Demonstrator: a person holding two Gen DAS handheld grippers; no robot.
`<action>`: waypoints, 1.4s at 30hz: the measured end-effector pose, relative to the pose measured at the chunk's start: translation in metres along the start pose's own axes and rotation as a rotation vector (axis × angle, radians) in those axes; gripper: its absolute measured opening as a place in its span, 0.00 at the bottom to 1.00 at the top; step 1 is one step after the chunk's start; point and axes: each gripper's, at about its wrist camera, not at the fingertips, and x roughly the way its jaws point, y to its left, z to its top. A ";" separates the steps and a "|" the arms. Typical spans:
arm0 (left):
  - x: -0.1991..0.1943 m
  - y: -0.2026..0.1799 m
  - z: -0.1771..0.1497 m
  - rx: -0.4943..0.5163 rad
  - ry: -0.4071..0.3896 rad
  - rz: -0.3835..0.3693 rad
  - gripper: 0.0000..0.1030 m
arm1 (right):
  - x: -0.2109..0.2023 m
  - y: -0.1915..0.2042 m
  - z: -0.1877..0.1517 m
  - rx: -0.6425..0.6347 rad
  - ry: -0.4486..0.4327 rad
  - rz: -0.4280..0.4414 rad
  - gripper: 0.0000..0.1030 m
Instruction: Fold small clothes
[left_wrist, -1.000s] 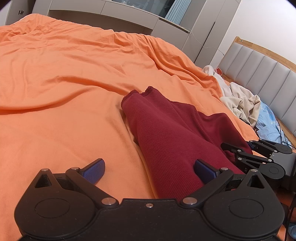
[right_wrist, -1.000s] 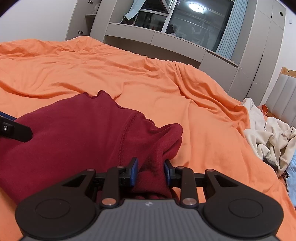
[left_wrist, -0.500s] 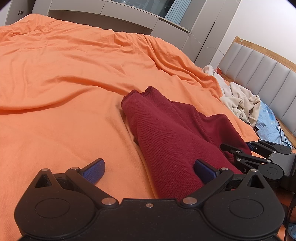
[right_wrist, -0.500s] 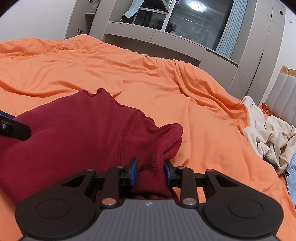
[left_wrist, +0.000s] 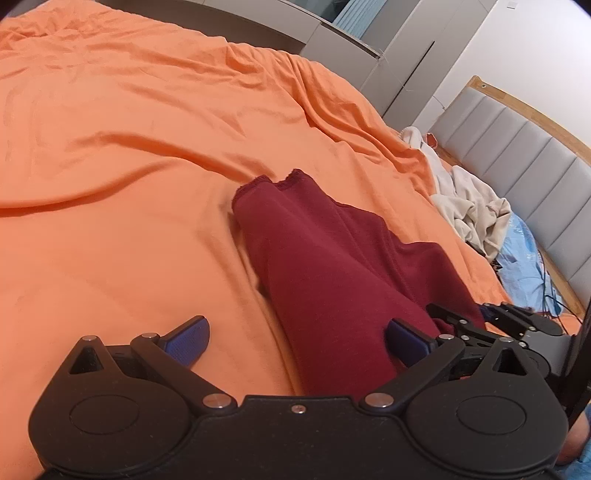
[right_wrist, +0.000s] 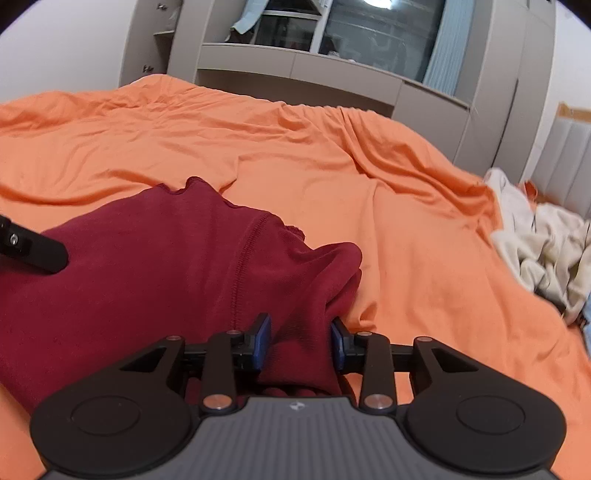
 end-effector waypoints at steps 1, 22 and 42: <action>0.001 -0.001 0.001 -0.003 0.005 -0.011 0.94 | 0.000 -0.002 0.001 0.017 0.005 0.006 0.39; -0.008 -0.043 0.014 0.117 0.003 0.026 0.39 | -0.003 -0.037 0.013 0.360 0.060 0.120 0.22; -0.039 -0.060 0.025 0.208 -0.048 0.027 0.36 | -0.030 -0.013 0.053 0.328 -0.068 0.175 0.21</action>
